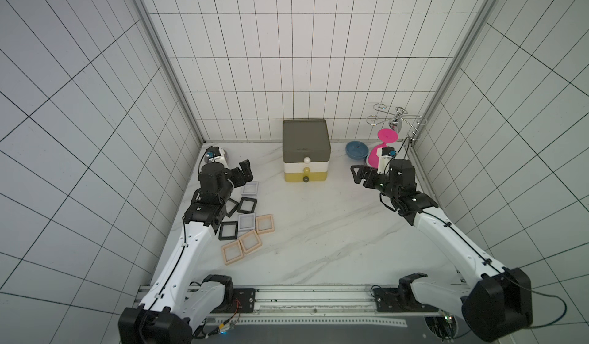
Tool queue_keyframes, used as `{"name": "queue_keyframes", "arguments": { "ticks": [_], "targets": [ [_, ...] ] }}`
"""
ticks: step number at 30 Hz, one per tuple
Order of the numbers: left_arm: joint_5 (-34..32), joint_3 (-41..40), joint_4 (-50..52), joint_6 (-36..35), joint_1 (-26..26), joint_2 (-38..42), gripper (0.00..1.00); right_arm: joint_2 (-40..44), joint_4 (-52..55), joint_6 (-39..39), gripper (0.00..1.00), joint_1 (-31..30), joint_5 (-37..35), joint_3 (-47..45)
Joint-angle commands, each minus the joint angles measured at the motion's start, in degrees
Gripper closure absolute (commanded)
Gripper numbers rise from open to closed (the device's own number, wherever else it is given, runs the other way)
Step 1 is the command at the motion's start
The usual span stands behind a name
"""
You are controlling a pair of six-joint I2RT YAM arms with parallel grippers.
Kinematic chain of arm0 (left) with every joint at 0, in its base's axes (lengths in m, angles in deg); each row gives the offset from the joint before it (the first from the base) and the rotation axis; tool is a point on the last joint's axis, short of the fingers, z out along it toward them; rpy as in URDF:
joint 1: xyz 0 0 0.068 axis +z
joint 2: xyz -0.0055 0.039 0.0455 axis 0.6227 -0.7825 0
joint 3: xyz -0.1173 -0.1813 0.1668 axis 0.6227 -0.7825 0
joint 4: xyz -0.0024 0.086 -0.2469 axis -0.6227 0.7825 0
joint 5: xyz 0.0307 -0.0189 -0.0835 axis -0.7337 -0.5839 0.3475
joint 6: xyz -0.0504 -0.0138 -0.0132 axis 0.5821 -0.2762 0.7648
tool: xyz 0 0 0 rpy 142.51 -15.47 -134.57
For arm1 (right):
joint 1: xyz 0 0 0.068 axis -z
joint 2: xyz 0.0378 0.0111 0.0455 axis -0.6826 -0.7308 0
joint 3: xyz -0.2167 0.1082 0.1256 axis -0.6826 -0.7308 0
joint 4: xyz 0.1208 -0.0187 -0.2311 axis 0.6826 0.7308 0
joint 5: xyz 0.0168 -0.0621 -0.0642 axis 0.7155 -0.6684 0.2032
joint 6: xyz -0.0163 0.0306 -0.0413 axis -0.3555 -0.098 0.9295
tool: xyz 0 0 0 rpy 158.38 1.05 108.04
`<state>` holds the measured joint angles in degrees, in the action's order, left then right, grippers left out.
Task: Place the brooch boxes into the drawer by color
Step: Open the drawer in the storage box.
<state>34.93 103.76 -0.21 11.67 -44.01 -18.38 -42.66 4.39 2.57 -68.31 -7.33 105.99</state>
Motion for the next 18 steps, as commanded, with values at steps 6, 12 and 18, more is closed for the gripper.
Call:
{"name": "queue_keyframes", "arguments": {
  "ticks": [6, 12, 18],
  "targets": [
    [9.02, -1.45, 7.14, 0.07, 6.81, 4.15, 0.01, -15.80, -3.73, -9.72, 0.11, -7.93, 7.41, 12.84],
    [10.88, -2.39, 7.29, -0.35, 8.73, 3.74, 0.01, -23.93, -7.11, -13.74, 0.22, -8.30, 8.77, 18.87],
    [13.06, -2.62, 6.86, 0.24, 10.03, 2.48, 0.02, -29.57, -8.43, -15.10, 0.28, -9.51, 8.50, 23.35]
  ]
}}
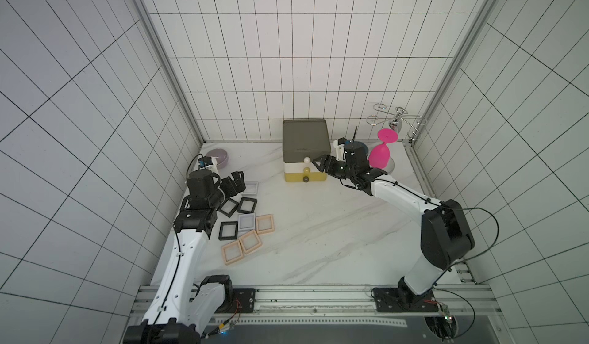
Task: Place the brooch boxes into the drawer by color
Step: Open the drawer in the storage box.
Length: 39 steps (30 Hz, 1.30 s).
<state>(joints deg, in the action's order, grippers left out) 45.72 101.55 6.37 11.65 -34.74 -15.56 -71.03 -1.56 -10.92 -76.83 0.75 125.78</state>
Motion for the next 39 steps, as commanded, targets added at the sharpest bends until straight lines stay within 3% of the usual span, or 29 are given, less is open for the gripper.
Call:
{"name": "queue_keyframes", "arguments": {
  "ticks": [1, 11, 26, 30, 35, 39],
  "targets": [
    [2.82, -0.45, 0.12, 0.50, 1.08, -0.39, 0.01, -1.93, -2.76, -1.98, 0.28, -1.10, 0.19, 4.17],
    [5.80, -0.72, -0.69, 1.59, 3.43, -0.81, 0.01, -7.77, -2.56, -3.69, 0.34, -2.98, -0.38, 9.57],
    [6.63, -0.72, -1.08, 2.59, 3.79, -1.59, 0.02, -10.85, -4.93, -4.98, 0.44, -3.49, -3.78, 10.41],
    [6.76, -0.80, -1.13, 2.91, 3.88, -1.69, 0.02, -11.22, -5.10, -5.31, 0.49, -3.49, -4.19, 10.53],
    [6.49, -0.93, -1.13, 3.08, 3.96, -1.69, 0.02, -10.32, -6.07, -5.17, 0.66, -3.49, -5.17, 9.27],
    [6.48, -1.05, -1.13, 3.27, 4.10, -1.67, 0.01, -9.72, -6.39, -4.84, 0.71, -3.49, -5.38, 8.58]
  ]
}}
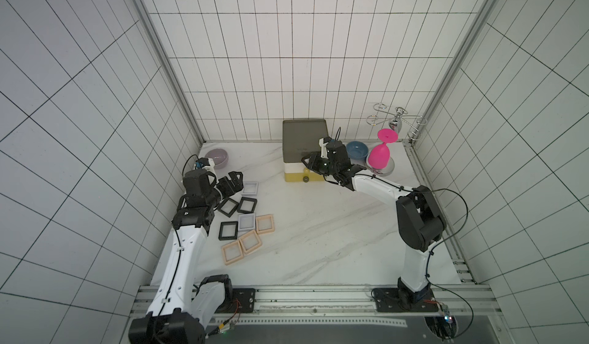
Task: Place the brooch boxes into the drawer by color
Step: Open the drawer in the storage box.
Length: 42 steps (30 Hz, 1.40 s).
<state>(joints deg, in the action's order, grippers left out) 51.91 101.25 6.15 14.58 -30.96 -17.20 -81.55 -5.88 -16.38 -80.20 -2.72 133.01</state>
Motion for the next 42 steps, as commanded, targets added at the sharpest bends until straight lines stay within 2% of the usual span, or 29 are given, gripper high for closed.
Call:
{"name": "queue_keyframes", "arguments": {
  "ticks": [1, 12, 30, 42],
  "targets": [
    [0.29, -0.76, -0.92, 0.31, 0.35, -0.09, 0.01, 0.86, -1.93, 0.71, 0.71, -0.12, -1.82, 1.34],
    [0.01, -1.38, -1.31, 1.18, 0.38, -0.28, 0.02, 6.40, -2.89, 0.41, 0.70, -0.95, -1.27, -4.62],
    [-1.82, -0.85, 0.82, -0.92, 1.24, 0.23, 0.01, 19.07, -3.44, -0.40, 0.70, -7.05, -4.15, -19.48],
    [-1.53, -0.68, 0.93, -0.85, 1.36, -0.31, 0.01, 20.65, -3.84, -1.27, 0.70, -9.52, -5.31, -22.21]
  ]
}}
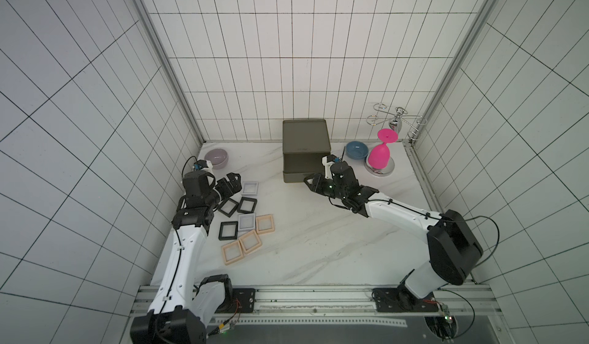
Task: Place the brooch boxes into the drawer by color
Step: Open the drawer in the storage box, then pick up the brooch box from the center of the board.
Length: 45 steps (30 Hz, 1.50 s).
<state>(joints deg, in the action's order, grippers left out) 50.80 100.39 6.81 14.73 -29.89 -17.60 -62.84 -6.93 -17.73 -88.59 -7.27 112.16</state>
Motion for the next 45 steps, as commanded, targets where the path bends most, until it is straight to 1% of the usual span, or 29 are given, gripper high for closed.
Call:
{"name": "queue_keyframes", "arguments": {
  "ticks": [1, 5, 7, 9, 12, 16, 21, 22, 26, 31, 32, 34, 35, 40, 45],
  "targets": [
    [-0.37, 0.26, 0.28, -1.01, 0.34, -0.05, 0.01, 1.97, -2.80, 0.15, 0.70, -1.21, -0.92, -1.36],
    [-0.20, 0.18, 0.36, -0.80, 0.43, -0.22, 0.02, 2.47, -2.72, 0.29, 0.68, -1.28, -1.60, -2.11],
    [0.17, 0.41, 0.50, -0.72, 0.51, -0.57, 0.01, 2.63, -1.66, 1.02, 0.64, -1.55, -1.97, -1.85],
    [0.64, 0.37, 0.24, -0.76, 0.52, -0.45, 0.01, 2.69, -0.18, 1.57, 0.52, -1.74, -2.42, -1.47],
    [0.41, 0.54, -0.19, -1.28, 0.52, -1.24, 0.01, 3.59, 1.35, 2.52, 0.40, -1.83, -3.12, -1.11],
    [-0.44, 4.22, 3.05, -1.79, 0.52, -5.41, 0.01, 6.07, 3.80, 4.28, 0.33, -2.01, -4.45, -0.75],
    [3.43, 11.75, 10.89, -5.32, -0.29, -13.87, 0.01, 10.69, 6.09, 6.02, 0.27, -3.24, -4.95, -2.43],
    [2.86, 13.68, 13.65, -6.80, -0.72, -16.00, 0.02, 11.86, 5.44, 6.70, 0.27, -3.72, -5.36, -3.72],
    [-3.99, 21.61, 24.64, -12.72, -3.00, -24.92, 0.02, 18.12, 0.66, 6.78, 0.26, -6.31, -7.81, -13.97],
    [-9.03, 27.52, 28.50, -16.45, -7.00, -33.81, 0.02, 27.23, 3.70, 6.78, 0.25, -11.37, -15.72, -22.44],
    [-11.04, 28.76, 28.96, -16.67, -8.18, -35.50, 0.02, 29.17, 4.53, 6.72, 0.25, -12.01, -17.15, -23.69],
    [-15.02, 30.41, 28.63, -16.50, -10.07, -38.40, 0.03, 32.45, 6.66, 6.89, 0.24, -12.32, -19.29, -25.14],
    [-16.02, 30.99, 28.34, -16.35, -10.57, -39.73, 0.03, 33.52, 7.78, 7.29, 0.23, -12.32, -19.90, -25.35],
    [-17.64, 35.65, 28.90, -15.62, -11.90, -47.19, 0.03, 36.98, 13.03, 9.57, 0.20, -12.25, -22.71, -24.83],
    [-20.79, 38.42, 28.80, -15.97, -12.44, -52.72, 0.03, 36.96, 13.99, 9.26, 0.19, -12.14, -23.26, -24.54]
  ]
}}
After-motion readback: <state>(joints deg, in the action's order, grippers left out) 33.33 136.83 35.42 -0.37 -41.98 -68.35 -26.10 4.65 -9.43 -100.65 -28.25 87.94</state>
